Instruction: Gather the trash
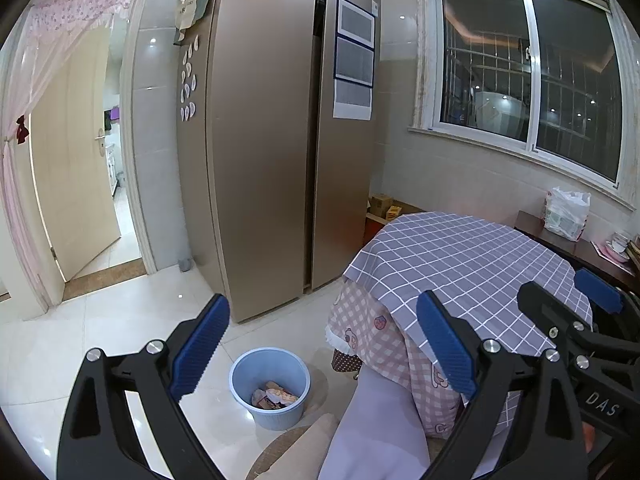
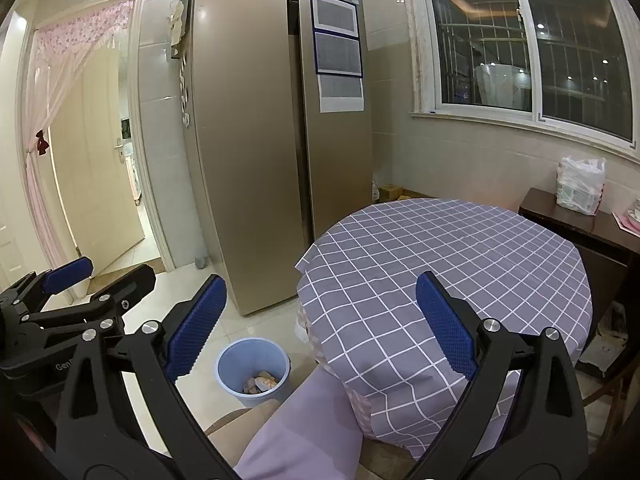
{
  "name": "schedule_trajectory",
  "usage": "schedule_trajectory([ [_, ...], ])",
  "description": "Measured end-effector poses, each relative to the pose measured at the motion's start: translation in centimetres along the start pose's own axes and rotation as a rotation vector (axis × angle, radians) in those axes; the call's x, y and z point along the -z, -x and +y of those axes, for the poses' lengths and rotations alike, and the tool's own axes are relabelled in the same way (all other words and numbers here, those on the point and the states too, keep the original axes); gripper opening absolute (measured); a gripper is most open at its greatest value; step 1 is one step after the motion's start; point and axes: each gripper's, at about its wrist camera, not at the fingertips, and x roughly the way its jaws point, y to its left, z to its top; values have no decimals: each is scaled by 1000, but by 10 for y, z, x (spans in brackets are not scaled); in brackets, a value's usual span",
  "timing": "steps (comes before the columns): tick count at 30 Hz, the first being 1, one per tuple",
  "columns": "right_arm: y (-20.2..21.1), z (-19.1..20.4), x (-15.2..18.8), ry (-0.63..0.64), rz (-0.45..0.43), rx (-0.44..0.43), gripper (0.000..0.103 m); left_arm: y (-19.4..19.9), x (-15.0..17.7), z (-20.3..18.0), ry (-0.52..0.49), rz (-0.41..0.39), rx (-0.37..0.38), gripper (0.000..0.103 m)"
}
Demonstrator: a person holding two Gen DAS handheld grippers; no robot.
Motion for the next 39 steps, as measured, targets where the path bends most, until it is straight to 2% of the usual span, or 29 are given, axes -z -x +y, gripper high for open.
schedule_trajectory([
  [39,-1,-1,3,-6,12,-1,95,0,0,0,-14,21,-8,93],
])
